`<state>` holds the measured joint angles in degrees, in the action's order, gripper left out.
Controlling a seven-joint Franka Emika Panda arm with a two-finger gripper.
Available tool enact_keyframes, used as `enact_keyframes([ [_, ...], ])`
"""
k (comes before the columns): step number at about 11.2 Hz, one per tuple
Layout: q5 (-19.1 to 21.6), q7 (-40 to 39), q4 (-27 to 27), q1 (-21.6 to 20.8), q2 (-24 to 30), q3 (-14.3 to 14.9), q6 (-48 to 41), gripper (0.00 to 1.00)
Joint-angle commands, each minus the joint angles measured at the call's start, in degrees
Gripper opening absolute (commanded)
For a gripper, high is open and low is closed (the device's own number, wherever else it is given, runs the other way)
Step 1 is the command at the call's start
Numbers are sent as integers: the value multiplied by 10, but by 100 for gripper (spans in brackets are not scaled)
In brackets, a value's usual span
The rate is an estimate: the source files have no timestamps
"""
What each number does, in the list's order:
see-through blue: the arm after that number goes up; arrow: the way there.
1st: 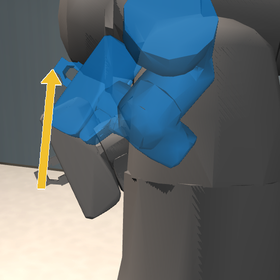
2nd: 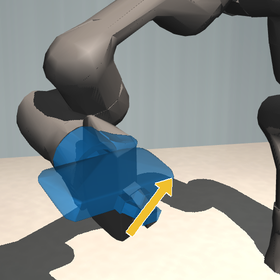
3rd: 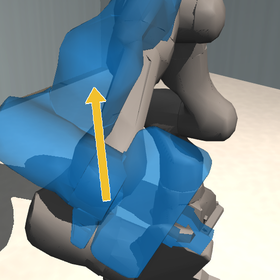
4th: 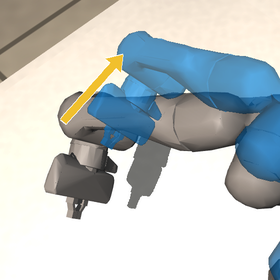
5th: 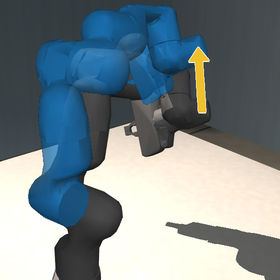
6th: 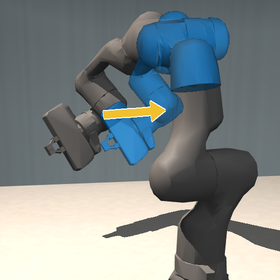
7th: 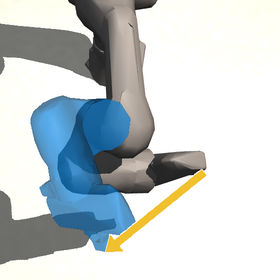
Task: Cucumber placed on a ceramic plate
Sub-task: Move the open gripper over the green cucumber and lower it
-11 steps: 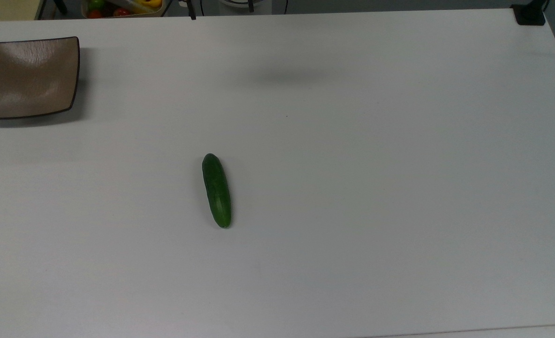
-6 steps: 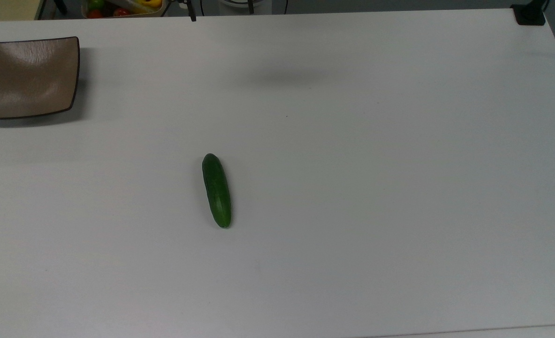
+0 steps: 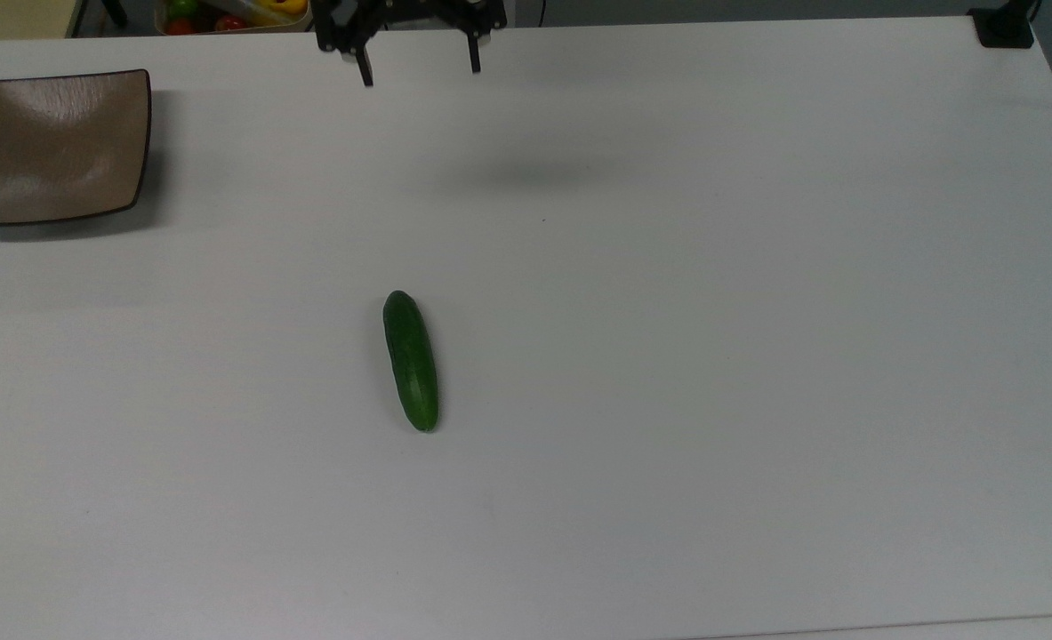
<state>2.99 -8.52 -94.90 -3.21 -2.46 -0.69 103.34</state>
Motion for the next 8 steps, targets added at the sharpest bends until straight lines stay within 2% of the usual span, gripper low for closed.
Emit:
enact_keyframes([
  [1,-7,-4,8,2,-47,-5,85,100],
  [5,-10,-4,19,-4,-118,-4,158,100],
  [8,-29,-4,18,-4,-173,-4,229,100],
])
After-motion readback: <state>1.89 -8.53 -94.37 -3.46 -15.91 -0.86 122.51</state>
